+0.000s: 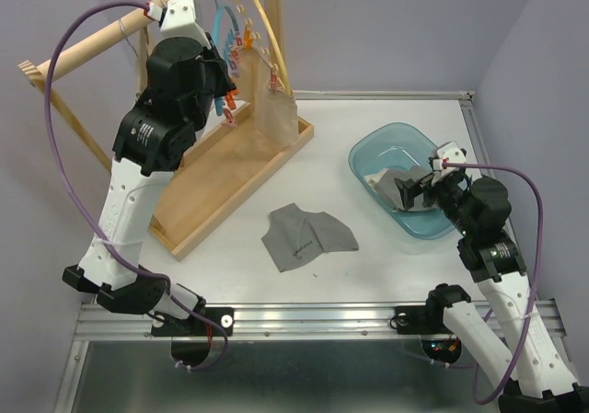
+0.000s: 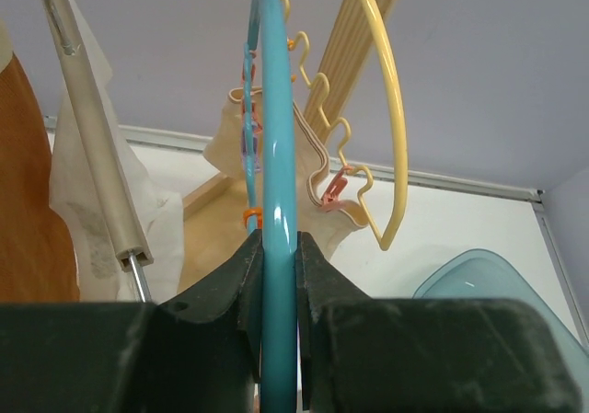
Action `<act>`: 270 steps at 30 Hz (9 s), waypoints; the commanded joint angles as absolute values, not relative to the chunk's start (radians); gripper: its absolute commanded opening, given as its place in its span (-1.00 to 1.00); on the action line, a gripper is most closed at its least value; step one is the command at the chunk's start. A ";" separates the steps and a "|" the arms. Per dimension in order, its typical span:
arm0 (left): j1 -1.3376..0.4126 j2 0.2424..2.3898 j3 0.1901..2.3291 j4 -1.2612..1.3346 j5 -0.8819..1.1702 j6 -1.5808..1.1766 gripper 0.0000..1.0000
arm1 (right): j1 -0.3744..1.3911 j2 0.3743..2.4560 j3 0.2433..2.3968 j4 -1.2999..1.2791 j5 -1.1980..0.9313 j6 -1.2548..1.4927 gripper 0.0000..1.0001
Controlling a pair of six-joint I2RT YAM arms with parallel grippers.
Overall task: Remove the underwear clipped to the hanger
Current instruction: Place the hanger at the clothesline, then pick up the underwear from the center of the board, then place the underwear in the bin, then pick up the hanger from the clothesline.
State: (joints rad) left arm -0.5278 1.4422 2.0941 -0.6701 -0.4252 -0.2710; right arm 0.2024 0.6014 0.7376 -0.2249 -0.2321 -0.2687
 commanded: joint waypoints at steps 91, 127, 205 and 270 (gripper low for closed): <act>-0.522 0.054 0.541 -0.061 0.146 -0.138 0.71 | 0.724 1.677 0.988 -0.390 -0.339 -0.721 -0.41; -0.522 0.066 0.540 -0.069 0.127 -0.141 0.72 | 0.285 1.011 1.216 -0.477 -0.185 -0.555 -0.99; -0.522 0.083 0.540 -0.078 0.115 -0.141 0.73 | 0.267 1.488 1.609 -0.505 -0.727 -0.582 1.00; -0.520 0.106 0.537 -0.077 0.103 -0.143 0.75 | 0.534 2.175 2.620 -0.258 -0.373 -0.018 -0.99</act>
State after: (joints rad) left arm -0.5217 0.0883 0.5488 -0.1242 0.0948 -0.1429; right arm 0.5255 2.1948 2.5122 -0.3252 -0.3767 -0.0212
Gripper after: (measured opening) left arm 0.873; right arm 0.175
